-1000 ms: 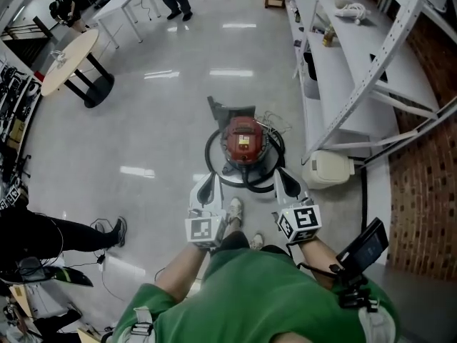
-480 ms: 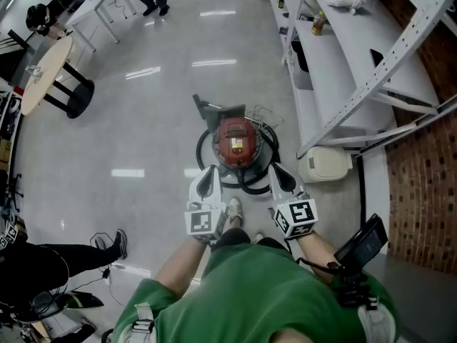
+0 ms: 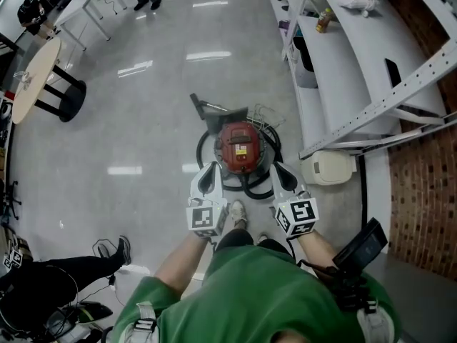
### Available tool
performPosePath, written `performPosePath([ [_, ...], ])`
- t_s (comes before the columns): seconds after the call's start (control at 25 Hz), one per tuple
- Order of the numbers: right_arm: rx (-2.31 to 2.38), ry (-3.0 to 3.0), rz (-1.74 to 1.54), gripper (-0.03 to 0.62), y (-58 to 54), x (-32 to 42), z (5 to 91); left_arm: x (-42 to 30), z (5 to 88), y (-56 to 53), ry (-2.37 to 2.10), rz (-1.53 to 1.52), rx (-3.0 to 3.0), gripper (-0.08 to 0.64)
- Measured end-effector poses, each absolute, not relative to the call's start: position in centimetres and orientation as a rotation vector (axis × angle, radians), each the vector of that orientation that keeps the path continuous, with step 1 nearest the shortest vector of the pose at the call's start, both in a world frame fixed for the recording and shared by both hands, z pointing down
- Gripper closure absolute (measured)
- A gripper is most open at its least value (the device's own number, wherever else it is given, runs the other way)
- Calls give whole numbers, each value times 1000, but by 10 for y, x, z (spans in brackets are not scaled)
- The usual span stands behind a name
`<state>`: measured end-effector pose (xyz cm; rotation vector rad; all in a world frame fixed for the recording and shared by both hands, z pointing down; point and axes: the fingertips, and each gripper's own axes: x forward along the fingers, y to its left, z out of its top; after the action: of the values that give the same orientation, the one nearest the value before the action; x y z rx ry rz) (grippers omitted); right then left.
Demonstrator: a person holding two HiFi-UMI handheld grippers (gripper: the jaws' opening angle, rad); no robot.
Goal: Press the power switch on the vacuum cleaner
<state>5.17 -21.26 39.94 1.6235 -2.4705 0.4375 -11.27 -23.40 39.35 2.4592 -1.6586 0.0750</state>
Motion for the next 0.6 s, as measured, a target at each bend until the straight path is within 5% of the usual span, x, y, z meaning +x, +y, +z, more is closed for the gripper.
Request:
performPosePath([
  [0.6, 1641, -2368, 489, 588, -273, 23, 422, -145, 441, -300, -1569, 171, 2429, 552],
])
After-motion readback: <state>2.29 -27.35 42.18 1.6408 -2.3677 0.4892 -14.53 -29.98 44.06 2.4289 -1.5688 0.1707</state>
